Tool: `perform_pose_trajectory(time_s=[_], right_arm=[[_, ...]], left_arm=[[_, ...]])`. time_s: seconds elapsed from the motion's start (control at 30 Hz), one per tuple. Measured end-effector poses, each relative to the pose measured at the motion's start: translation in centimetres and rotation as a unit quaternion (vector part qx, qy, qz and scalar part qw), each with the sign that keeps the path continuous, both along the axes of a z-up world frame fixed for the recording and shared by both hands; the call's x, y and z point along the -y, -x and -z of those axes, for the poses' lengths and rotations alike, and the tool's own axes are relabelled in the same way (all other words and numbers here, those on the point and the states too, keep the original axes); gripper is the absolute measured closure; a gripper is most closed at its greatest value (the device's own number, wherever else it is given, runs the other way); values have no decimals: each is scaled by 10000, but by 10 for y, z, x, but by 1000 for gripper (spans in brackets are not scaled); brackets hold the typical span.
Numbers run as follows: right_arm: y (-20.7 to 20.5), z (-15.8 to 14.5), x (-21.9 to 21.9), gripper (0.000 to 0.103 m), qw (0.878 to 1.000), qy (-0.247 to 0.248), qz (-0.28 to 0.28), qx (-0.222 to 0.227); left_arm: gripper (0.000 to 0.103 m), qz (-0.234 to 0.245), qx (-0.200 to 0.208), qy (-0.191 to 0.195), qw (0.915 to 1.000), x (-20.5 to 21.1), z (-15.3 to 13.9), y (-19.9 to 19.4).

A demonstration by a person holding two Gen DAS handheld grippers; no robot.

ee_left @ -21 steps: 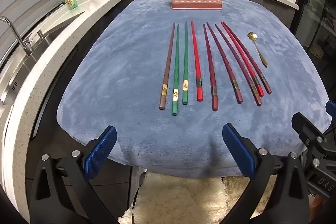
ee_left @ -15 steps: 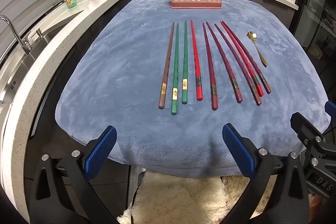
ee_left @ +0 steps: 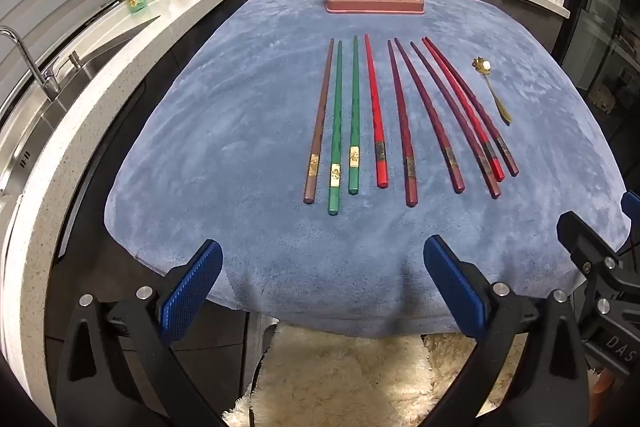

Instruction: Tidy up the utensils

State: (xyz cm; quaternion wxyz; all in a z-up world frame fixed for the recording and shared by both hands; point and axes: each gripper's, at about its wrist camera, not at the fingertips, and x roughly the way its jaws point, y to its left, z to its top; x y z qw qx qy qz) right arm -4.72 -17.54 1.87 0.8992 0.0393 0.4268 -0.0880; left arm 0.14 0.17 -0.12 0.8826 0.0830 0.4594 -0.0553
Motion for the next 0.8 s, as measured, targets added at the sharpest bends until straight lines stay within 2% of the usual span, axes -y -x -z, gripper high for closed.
perform_pose_trajectory(time_s=[0.8], right_arm=[[0,0,-1,7,10000,35,16,-25]], left_arm=[[7,-14,-1,-17,10000,-1,2,-1]])
